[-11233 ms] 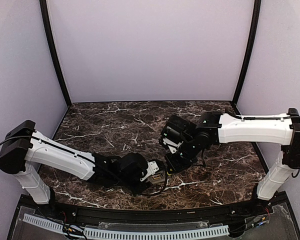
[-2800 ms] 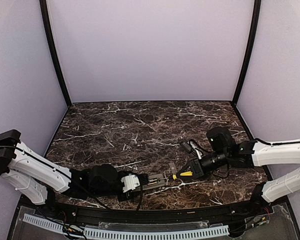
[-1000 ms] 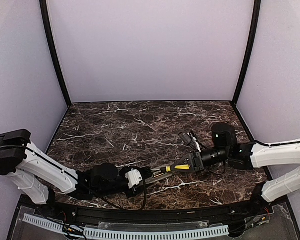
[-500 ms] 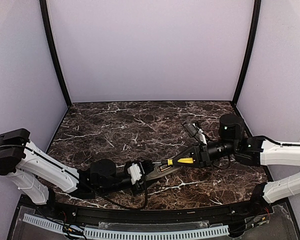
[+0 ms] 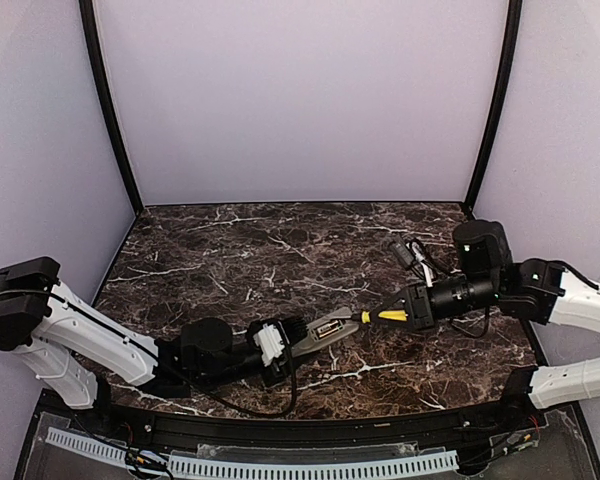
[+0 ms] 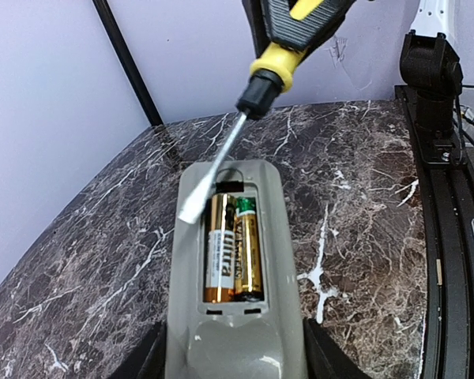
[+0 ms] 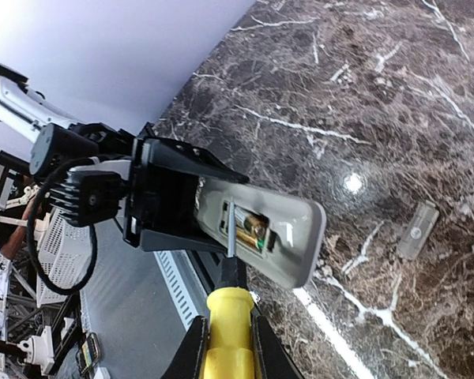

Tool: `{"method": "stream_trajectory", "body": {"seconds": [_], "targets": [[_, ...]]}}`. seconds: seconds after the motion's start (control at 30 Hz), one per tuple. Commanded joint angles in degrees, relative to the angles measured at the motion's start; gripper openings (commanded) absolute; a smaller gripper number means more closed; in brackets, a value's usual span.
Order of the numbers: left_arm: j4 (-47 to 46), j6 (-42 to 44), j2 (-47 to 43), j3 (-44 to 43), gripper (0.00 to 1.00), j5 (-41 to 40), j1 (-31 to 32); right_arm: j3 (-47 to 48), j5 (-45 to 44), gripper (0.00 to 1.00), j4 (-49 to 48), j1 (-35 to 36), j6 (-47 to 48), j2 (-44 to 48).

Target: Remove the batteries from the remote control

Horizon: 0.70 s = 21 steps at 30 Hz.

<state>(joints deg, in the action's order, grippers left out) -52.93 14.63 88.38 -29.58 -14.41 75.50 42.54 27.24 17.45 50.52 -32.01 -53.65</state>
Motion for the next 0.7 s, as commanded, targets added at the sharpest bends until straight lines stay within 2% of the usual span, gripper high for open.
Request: {"method": "stream_trajectory", "body": {"seconds": [0.0,0.37,0.67], "targets": [[1.5,-0.1,0.6,-2.1,0.00,-4.1,-0.1,2.3,-4.8,0.00,7.8,-0.2,-2.2,0.8],[0.8,-1.2,3.4,-3.4,0.00,-7.5,-0.1,3.0,-8.8,0.00,8.7,-0.2,-8.3,2.5],[1.1,-2.0,3.6,-4.2,0.01,-10.9,0.0,3.0,-10.2,0.00,6.3,-0.2,-13.6,-0.6]]}}
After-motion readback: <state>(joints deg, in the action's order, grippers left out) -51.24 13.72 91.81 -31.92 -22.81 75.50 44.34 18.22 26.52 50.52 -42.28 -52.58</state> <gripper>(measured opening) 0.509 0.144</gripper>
